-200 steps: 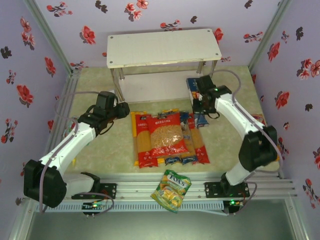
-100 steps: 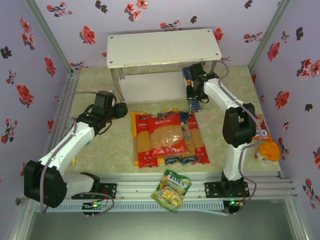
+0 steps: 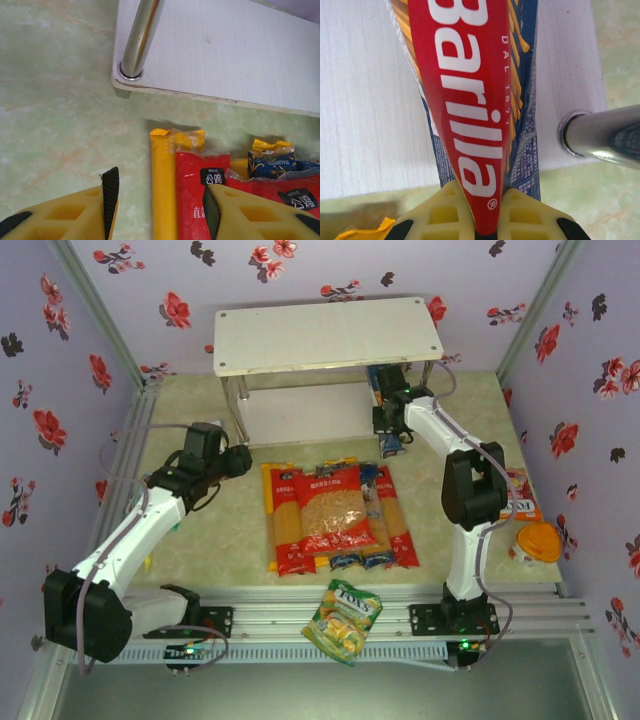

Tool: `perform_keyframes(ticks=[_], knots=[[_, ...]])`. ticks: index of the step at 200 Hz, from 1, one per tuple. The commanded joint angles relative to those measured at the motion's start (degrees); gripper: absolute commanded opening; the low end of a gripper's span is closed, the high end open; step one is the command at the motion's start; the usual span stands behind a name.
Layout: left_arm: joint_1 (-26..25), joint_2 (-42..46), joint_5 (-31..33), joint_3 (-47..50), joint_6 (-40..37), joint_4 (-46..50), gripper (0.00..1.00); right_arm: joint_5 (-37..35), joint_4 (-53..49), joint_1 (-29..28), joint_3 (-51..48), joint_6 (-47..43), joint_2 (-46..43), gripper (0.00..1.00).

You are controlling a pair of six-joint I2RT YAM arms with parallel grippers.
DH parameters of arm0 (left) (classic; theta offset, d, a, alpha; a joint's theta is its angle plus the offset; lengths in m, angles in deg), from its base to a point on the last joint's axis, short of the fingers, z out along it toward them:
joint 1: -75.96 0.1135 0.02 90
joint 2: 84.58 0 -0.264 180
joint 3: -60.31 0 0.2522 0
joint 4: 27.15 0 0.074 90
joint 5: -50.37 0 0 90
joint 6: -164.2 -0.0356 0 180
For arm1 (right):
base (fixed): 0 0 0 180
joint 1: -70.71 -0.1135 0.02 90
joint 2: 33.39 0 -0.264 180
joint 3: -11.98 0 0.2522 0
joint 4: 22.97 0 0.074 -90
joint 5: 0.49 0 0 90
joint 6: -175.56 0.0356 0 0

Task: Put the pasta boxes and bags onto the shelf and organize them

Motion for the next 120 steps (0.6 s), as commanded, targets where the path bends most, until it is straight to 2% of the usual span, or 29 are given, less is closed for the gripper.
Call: perform_keyframes(ticks=[1, 43, 74, 120], knots=[[0.5, 1.3, -0.2, -1.0, -1.1, 1.7, 0.50, -4.1, 7.4, 0.7, 3.1, -0.3, 0.6, 0.00], [0.7, 1.4, -0.2, -1.2, -1.1, 1.7, 0.50, -4.5, 8.5, 0.9, 4.5, -0.5, 3.6, 0.00], [0.8, 1.7, 0.0, -0.9, -1.0, 1.9, 0.50, -4.7, 7.6, 1.4, 5.7, 0.4, 5.8, 0.21], [1.1, 1.9, 0.1, -0.4, -0.9, 1.9, 0.50, -3.2, 6.3, 2.2, 6.2, 1.5, 7.8, 0.40]])
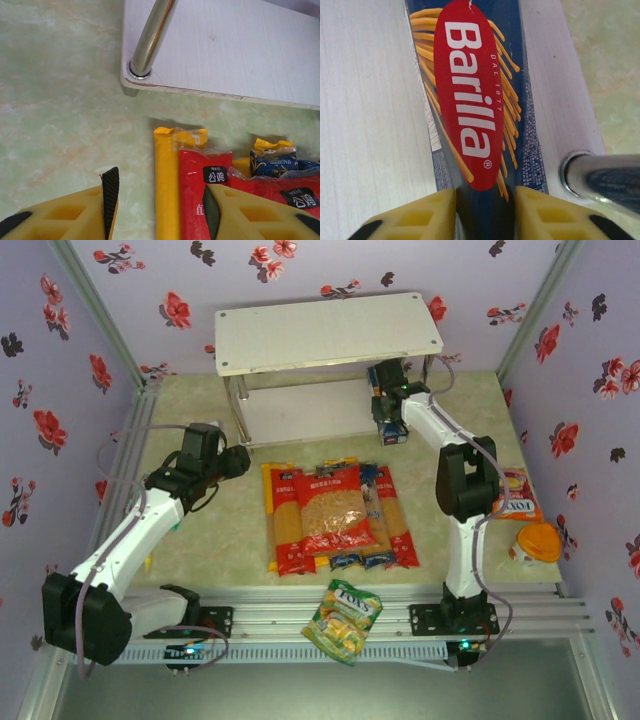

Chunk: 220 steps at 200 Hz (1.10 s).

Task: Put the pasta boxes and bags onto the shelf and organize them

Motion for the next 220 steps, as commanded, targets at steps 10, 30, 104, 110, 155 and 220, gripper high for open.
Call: perform_keyframes(ticks=[10, 30, 104, 110, 155, 220], knots=[[0.7, 1.2, 0.0, -0.4, -0.9, 0.8, 0.50, -0.6, 0.5, 1.3, 0.9, 1.0, 2.2, 0.47], [0.8, 1.1, 0.0, -0.4, -1.0, 0.8, 0.50, 0.7, 0.7, 1.2, -0.2, 0.7, 1.3, 0.62], [1.9, 1.3, 0.8, -0.6, -2.1, 0.8, 0.51, 7.5, 7.5, 1.2, -10.0, 0.6, -11.4, 0.78], [2.0, 1.4, 0.8, -0.7, -2.2, 0.9, 0.51, 7.5, 7.8, 1.2, -10.3, 0.8, -12.2, 0.77], [2.4, 1.4, 1.0, -0.9, -2.4, 1.0, 0.50, 7.9, 8.1, 1.2, -9.3, 1.3, -11.8, 0.40], [2.8, 3.0, 1.3, 0.0, -2.6, 1.8, 0.50, 4.9, 4.6, 1.3, -4.3, 2.3, -6.0, 0.08]])
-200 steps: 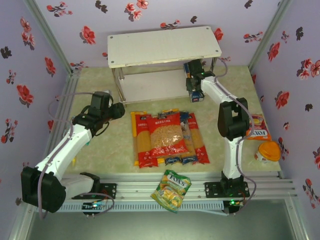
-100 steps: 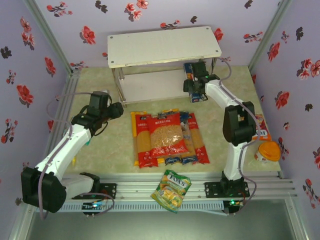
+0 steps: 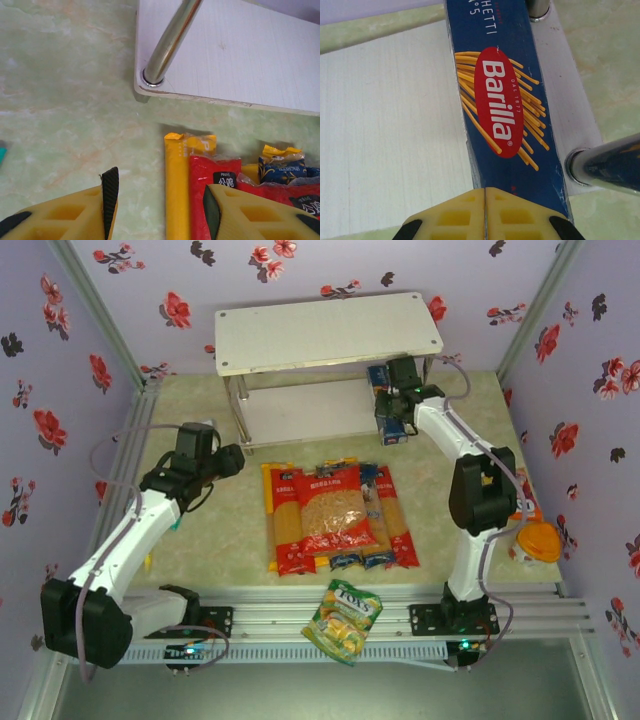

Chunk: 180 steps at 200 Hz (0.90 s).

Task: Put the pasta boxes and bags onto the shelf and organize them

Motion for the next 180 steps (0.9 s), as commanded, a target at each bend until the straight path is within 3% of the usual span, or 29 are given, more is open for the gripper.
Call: perform_keyframes(ticks=[1, 110, 123, 148, 180], knots=[[0.7, 1.6, 1.1, 0.0, -1.3, 1.3, 0.50, -1.9, -1.5, 0.3, 2.8, 0.6, 2.7, 0.08], [-0.1, 4.0, -1.5, 1.5, -2.2, 2.5, 0.52, -2.5, -4.6, 0.3, 5.3, 1.4, 6.9, 0.10], [-0.6, 4.4, -1.4, 1.7, -2.6, 2.7, 0.52, -2.0, -4.5, 0.3, 5.6, 1.0, 6.2, 0.17], [-2.2, 5.0, -1.5, 2.1, -3.5, 2.9, 0.52, -1.6, -3.4, 0.3, 5.3, 0.2, 3.2, 0.42], [-5.4, 5.0, -1.4, 2.5, -4.3, 3.3, 0.51, -0.5, -3.5, 0.0, 2.9, -0.6, -2.5, 0.51]])
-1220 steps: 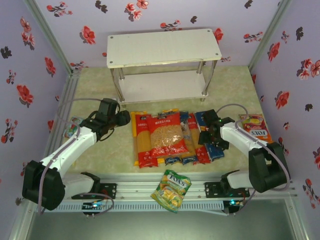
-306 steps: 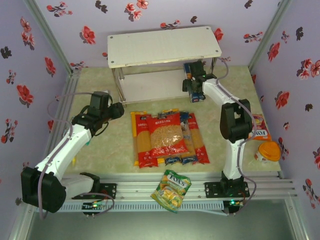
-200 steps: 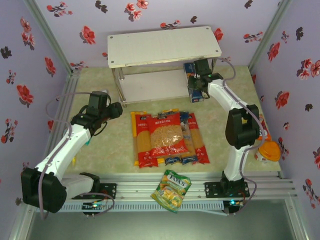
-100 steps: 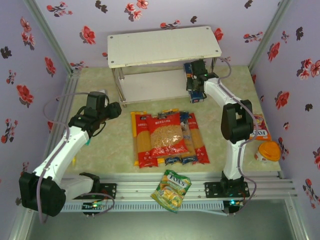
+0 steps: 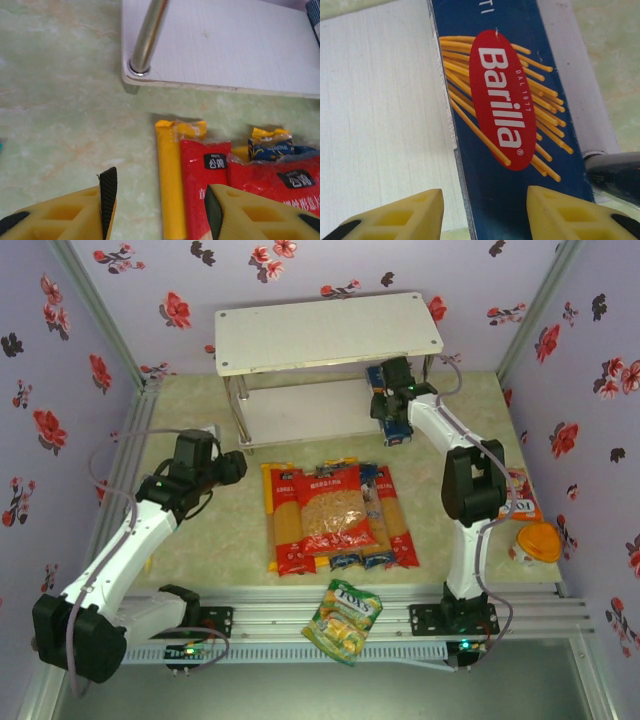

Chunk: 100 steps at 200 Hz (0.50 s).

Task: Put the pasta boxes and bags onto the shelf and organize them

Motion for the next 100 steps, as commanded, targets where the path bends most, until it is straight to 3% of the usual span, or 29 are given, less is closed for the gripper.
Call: perform_keyframes(ticks=[1, 50, 100], knots=[[-2.4, 0.9, -0.8, 0.7, -2.4, 1.7, 0.51, 0.4, -0.3, 0.0, -1.1, -0.5, -6.9, 0.51], [-9.7, -0.4, -0.3, 1.4, -0.5, 2.3, 0.50, 2.9, -2.5, -2.2, -15.4, 0.7, -20.9, 0.54], [-14.6, -3.5, -0.4, 4.9, 5.6, -0.2, 0.46, 9.3, -7.5, -8.9, -33.1, 3.3, -37.8, 0.57]])
